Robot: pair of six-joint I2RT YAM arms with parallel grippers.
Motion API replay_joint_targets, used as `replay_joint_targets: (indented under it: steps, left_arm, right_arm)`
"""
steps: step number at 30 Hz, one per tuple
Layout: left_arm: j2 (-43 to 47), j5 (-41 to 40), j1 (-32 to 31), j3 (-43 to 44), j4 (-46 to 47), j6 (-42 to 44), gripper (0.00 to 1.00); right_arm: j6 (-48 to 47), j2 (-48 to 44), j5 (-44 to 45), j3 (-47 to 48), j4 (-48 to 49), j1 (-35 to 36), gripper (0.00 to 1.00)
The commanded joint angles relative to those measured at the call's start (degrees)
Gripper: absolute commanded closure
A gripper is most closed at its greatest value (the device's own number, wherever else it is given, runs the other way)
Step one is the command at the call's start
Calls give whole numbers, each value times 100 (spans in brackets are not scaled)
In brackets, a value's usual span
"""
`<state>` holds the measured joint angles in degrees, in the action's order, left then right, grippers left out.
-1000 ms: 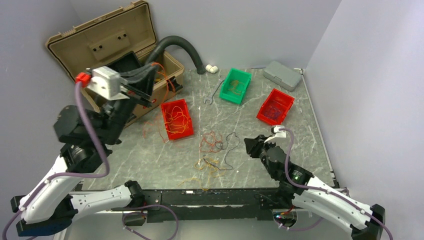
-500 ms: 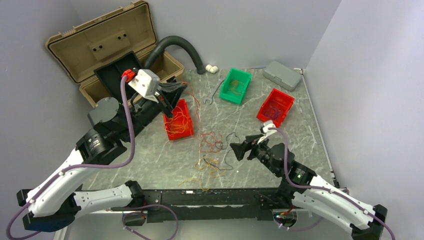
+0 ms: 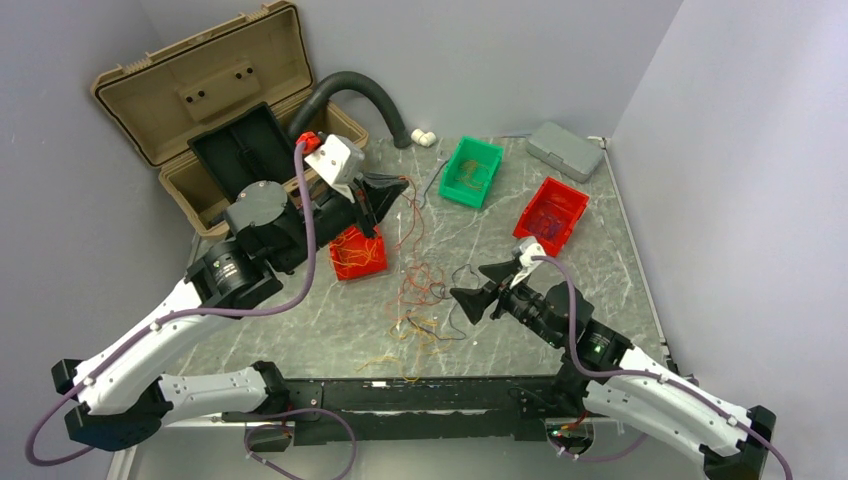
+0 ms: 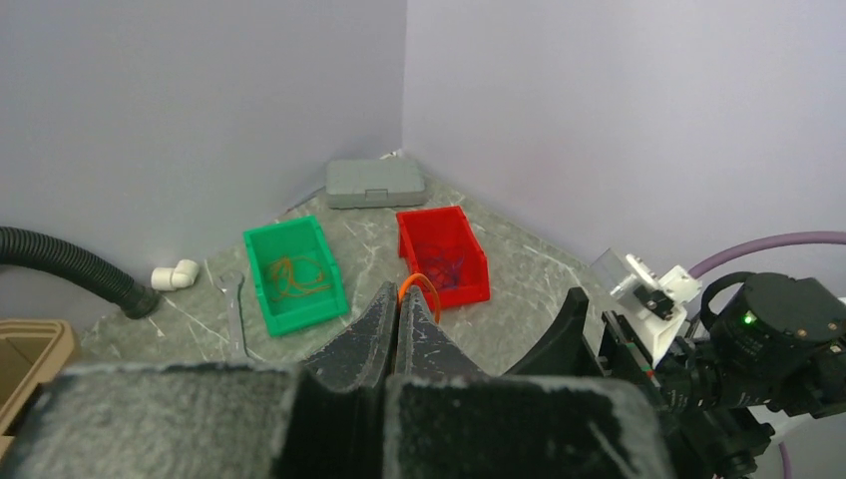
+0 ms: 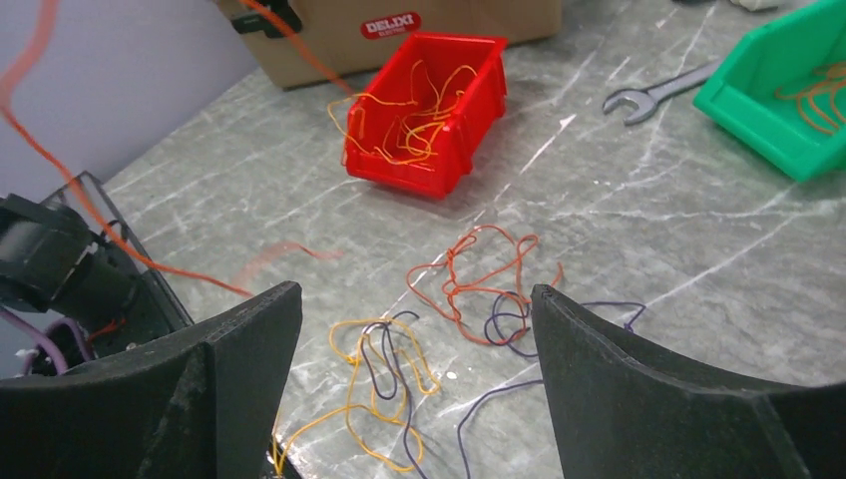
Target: Untangle the cables
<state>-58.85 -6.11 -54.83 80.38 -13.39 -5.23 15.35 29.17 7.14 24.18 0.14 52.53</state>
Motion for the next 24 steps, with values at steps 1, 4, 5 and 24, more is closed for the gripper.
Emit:
replay_joint_targets:
  steps: [1,4,5,24]
  left_arm:
    - [-49,215,16,180,115,-109,100]
    - [-127,325,16,268,83,-117,100]
    - [-153,352,10,308,64,-111,100]
    - [-201,460,15,429,-156,-144,100]
  right_arm:
    - [-272,-190,-447,177,360,11,13]
    - [-368,-72,-934,158,803,11,12]
    - [-394,39,-1053,183,943,14,12]
    - [-826,2732,-2185,1227,3200,12,12]
